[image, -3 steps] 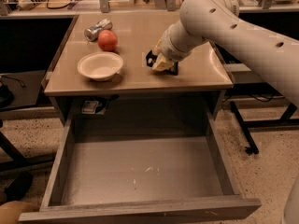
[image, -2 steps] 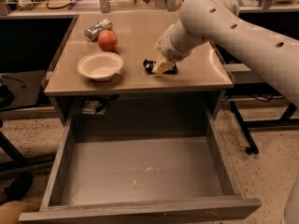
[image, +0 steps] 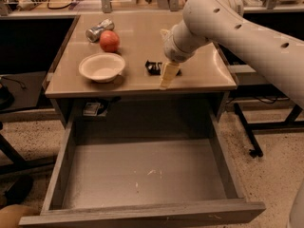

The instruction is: Pick rxbar chocolate from top drawer and place on counter

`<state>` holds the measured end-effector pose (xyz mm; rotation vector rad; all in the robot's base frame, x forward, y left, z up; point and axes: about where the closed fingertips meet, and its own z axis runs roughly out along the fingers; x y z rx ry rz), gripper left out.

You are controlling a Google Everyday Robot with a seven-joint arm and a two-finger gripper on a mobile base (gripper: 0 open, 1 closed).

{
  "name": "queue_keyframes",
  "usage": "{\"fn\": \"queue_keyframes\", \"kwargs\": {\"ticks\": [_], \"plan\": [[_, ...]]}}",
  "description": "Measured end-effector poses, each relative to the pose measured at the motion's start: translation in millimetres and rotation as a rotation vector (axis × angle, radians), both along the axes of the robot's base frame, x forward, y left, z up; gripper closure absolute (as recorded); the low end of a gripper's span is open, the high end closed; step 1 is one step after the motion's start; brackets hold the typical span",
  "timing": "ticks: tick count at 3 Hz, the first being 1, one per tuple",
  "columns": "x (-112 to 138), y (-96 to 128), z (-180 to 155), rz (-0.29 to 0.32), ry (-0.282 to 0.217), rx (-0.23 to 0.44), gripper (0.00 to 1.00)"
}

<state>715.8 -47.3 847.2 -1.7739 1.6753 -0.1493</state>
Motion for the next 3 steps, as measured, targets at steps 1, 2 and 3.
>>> {"fn": "queue_keyframes", "kwargs": {"ticks": [1,2,3], "plan": [[-10.3,-16.4,38.0,-0.065,-0.051,-0.043,0.0],[-32.3,-49.2,94.0,-0.173,-0.14,-0.076,0.0],[-35.7,-49.3,105.1,-0.181,-0.156,-0.074,0.0]]}}
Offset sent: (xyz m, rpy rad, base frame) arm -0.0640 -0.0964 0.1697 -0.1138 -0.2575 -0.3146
